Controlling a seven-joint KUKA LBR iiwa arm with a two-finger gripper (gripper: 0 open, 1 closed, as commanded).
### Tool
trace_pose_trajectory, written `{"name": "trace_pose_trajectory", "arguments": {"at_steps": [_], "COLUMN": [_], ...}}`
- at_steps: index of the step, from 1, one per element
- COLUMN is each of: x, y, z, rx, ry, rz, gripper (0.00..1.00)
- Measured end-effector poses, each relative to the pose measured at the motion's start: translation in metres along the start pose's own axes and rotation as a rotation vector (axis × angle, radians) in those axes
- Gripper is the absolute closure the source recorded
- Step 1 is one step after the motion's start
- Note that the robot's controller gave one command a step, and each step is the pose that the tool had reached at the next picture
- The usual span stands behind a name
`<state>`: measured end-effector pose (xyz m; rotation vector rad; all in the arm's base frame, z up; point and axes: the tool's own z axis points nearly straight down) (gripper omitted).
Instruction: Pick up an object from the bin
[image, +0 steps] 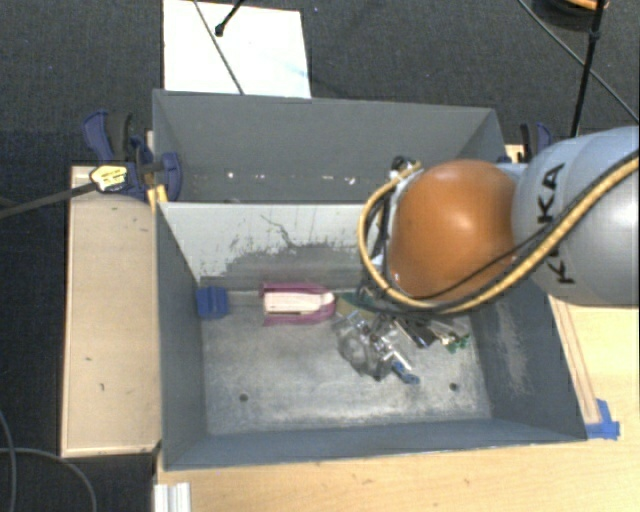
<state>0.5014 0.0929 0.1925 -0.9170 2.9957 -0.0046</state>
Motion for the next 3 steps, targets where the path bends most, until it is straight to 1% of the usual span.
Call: {"name": "trace_pose_trajectory", "arguments": {"at_steps": [1,2,3], "x": [0.009,-0.002,0.008], "y": [-0.027,-0.051,-0.014], "z": [-0.042,0.075,-0.02], "rx": [-0.002,-0.008,-0.003], "ry": [0.001,0.011,-0.001], "rz": [0.015,0.044,0.02], "gripper": [1.0,1.0,1.0]}}
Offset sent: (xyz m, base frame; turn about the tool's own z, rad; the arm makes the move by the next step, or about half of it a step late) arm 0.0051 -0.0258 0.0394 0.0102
